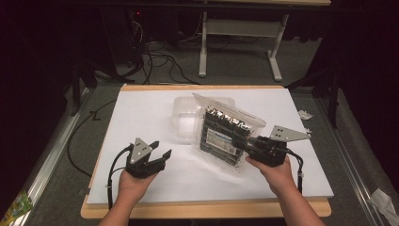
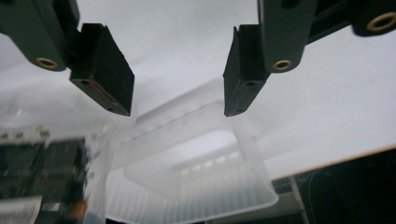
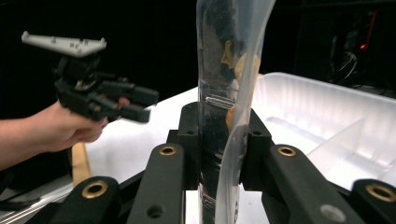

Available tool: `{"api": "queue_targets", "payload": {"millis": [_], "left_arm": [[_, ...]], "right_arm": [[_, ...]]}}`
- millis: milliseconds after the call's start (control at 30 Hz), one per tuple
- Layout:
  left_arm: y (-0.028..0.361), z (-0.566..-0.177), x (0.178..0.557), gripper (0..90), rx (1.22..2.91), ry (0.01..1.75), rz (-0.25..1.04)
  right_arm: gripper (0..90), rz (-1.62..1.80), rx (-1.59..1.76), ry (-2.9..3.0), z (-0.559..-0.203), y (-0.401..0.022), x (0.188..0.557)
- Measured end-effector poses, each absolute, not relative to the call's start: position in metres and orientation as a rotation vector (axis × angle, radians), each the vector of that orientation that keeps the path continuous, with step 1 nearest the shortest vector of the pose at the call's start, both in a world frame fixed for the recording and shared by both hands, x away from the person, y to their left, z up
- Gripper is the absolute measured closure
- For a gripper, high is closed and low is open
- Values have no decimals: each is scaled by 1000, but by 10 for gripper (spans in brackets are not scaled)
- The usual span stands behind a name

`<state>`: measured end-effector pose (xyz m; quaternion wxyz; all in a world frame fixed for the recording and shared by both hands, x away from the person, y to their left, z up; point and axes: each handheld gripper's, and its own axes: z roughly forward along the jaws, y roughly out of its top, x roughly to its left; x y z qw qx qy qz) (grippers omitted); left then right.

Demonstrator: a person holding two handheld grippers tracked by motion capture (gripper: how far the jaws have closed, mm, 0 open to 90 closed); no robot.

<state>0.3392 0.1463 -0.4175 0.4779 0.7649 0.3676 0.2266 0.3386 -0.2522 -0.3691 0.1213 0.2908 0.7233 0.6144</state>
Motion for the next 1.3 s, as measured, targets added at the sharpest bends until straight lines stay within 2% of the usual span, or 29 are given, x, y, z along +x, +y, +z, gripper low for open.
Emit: {"api": "queue_targets", "payload": {"millis": [167, 400, 833, 1300], "left_arm": [[166, -435, 335, 373, 1859, 959, 501], [181, -442, 336, 357, 1856, 1006, 494], [177, -443, 333, 354, 1891, 953, 480], [179, -444, 333, 355, 1904, 940, 481]], "right_arm": [[757, 1791, 877, 2026, -360, -256, 338], [757, 1775, 899, 1944, -351, -258, 351], [757, 1760, 903, 1881, -326, -244, 397], [757, 1740, 898, 1904, -326, -221, 438]]}}
